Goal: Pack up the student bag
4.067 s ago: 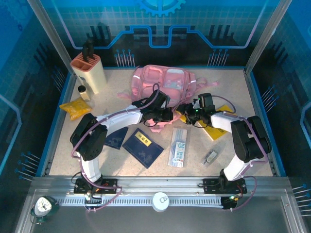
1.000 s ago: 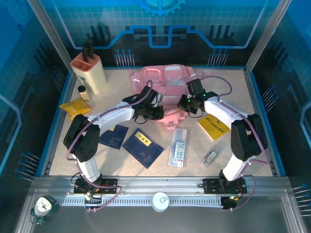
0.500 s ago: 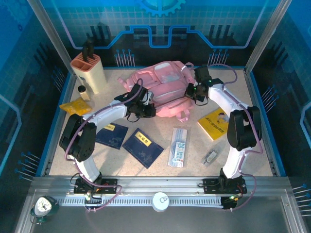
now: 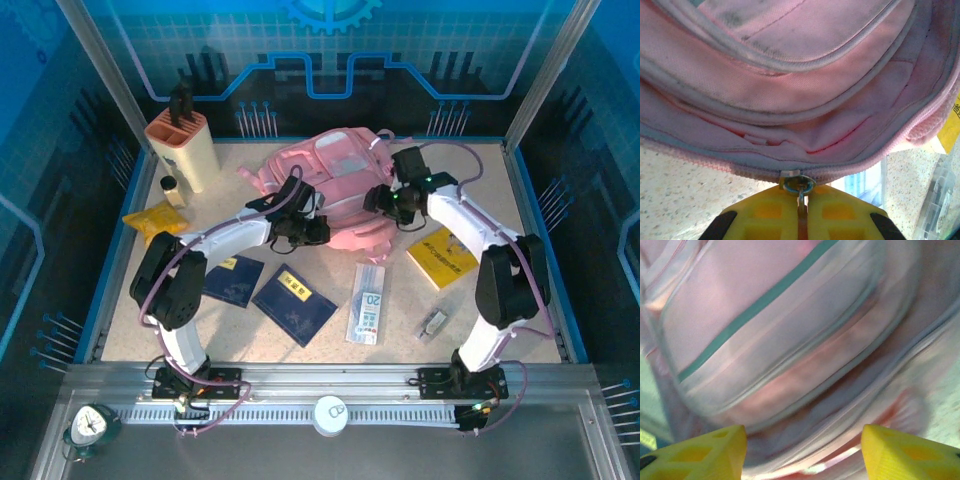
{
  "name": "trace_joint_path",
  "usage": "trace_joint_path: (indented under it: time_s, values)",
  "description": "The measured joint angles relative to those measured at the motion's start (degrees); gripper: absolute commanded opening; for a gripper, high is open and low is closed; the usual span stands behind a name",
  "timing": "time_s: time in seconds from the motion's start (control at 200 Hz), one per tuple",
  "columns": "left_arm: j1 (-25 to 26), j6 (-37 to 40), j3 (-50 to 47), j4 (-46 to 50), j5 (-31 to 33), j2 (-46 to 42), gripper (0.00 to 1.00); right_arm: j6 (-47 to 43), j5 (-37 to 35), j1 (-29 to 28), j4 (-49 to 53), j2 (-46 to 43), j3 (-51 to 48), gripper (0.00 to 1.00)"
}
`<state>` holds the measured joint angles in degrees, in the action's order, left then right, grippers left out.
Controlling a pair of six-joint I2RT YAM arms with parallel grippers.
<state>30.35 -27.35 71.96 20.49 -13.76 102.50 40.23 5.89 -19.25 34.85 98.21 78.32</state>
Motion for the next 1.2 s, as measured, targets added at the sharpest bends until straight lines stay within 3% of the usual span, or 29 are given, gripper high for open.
trace_joint_path:
  time_s: [0.195,0.42,0.63,0.855,1.136,1.201]
  values:
    - [1.4,-0.2,0.7,-0.3,0.5,1.0,0.00,4.2,1.6,-5.8,-0.8,-0.5,-2.9,0.69]
    - [1.9,-0.4,0.7,-0.2,0.8,1.0,0.00,8.5,-1.3,-6.9,-3.5,2.4,-3.0,0.65]
    - [2.1,-0.3,0.7,-0.2,0.9,1.0,0.00,8.8,-4.6,-6.9,-3.5,7.0,-0.2,0.51]
    - [2.1,0.6,0.7,0.1,1.4,1.0,0.00,8.0,-7.8,-7.0,-2.4,9.1,0.7,0.24]
    - [2.2,2.0,0.7,0.2,2.1,1.0,0.00,6.4,-9.2,-7.0,-2.4,9.8,0.7,0.00]
    - [2.2,2.0,0.7,0.2,2.2,1.0,0.00,6.5,-9.5,-7.0,-2.8,9.9,0.4,0.00]
